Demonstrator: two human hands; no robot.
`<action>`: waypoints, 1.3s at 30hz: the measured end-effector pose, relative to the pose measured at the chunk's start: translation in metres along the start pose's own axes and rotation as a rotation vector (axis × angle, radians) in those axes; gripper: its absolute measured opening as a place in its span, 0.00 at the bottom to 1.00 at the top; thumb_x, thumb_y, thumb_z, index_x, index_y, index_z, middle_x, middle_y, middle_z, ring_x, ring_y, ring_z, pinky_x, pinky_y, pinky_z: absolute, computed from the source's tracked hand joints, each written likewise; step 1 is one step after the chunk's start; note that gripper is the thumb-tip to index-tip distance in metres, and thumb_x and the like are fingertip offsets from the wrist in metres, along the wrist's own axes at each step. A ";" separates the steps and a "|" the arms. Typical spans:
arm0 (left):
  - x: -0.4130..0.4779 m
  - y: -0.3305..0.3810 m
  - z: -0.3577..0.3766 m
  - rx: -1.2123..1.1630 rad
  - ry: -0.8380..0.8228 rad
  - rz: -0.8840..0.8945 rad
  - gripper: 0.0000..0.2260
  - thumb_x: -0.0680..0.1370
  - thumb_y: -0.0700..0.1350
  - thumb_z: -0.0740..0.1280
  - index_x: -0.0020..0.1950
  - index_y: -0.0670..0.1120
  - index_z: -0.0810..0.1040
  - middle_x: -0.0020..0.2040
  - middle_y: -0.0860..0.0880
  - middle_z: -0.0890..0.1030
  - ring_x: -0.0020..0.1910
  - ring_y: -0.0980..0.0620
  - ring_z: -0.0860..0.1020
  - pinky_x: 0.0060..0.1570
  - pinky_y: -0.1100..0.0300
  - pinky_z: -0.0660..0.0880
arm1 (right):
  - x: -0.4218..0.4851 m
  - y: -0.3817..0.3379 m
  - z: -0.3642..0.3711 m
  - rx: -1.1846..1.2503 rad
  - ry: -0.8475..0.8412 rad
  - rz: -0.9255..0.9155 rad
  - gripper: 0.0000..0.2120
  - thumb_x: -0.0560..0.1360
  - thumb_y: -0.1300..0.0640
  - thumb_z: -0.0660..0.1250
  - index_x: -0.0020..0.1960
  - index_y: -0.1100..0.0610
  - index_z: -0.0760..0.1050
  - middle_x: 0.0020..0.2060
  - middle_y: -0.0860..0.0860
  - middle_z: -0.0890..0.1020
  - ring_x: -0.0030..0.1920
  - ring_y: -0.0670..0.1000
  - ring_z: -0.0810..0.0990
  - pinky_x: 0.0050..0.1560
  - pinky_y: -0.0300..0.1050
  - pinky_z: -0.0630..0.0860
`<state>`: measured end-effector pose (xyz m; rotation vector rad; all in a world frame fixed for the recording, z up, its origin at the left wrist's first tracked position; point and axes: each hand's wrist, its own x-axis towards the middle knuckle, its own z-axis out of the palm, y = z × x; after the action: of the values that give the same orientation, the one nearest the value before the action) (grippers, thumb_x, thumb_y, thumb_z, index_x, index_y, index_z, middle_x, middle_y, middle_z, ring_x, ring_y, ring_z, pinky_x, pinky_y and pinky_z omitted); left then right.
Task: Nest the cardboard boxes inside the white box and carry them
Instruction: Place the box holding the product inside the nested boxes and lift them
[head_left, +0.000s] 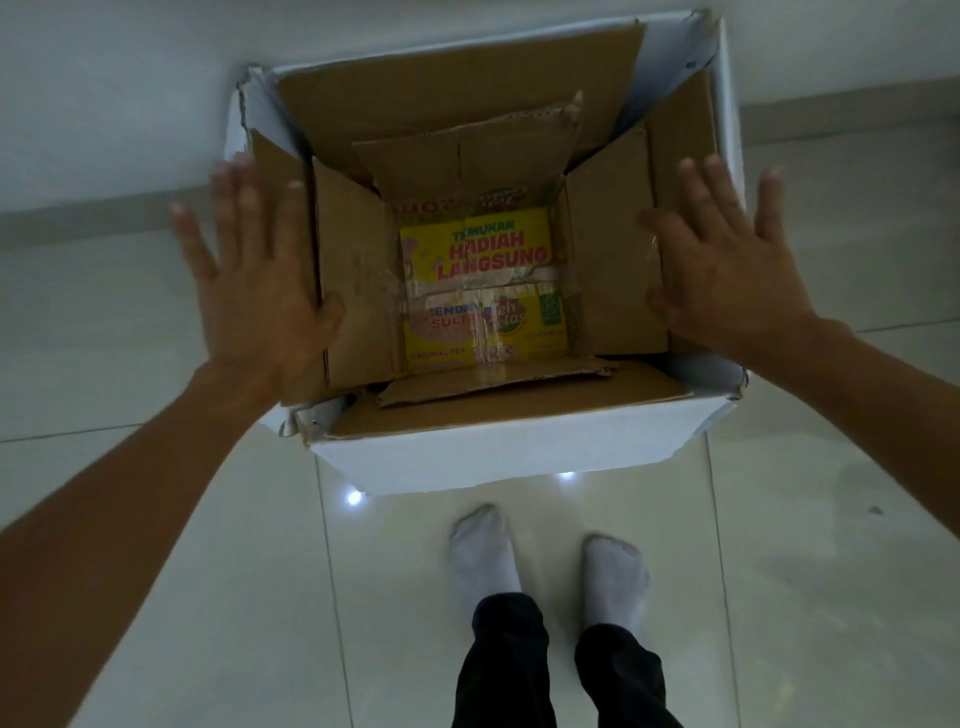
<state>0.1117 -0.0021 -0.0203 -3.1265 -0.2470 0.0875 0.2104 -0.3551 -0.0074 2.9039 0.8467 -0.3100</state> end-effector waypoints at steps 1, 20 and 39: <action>-0.012 -0.003 -0.001 -0.066 -0.003 -0.125 0.42 0.68 0.51 0.72 0.75 0.43 0.52 0.76 0.34 0.50 0.75 0.37 0.47 0.68 0.37 0.41 | -0.009 0.004 0.000 0.044 0.015 0.085 0.33 0.69 0.55 0.71 0.70 0.60 0.63 0.74 0.65 0.56 0.75 0.64 0.51 0.70 0.69 0.43; -0.077 0.042 0.004 -0.828 -0.056 -0.872 0.02 0.71 0.45 0.67 0.42 0.50 0.76 0.33 0.53 0.74 0.32 0.54 0.73 0.38 0.62 0.68 | -0.069 0.010 0.031 0.863 -0.015 0.714 0.12 0.72 0.59 0.66 0.55 0.60 0.79 0.42 0.55 0.80 0.39 0.53 0.75 0.30 0.34 0.64; -0.197 0.186 -0.035 -0.957 -0.035 -0.754 0.02 0.73 0.43 0.66 0.41 0.48 0.77 0.34 0.53 0.76 0.34 0.52 0.76 0.39 0.61 0.70 | -0.270 0.087 0.026 0.883 0.066 0.815 0.14 0.73 0.58 0.66 0.58 0.59 0.78 0.50 0.58 0.83 0.44 0.54 0.77 0.47 0.42 0.71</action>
<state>-0.0511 -0.2166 0.0242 -3.5539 -1.9360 0.0147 0.0307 -0.5731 0.0308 3.6854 -0.7120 -0.6047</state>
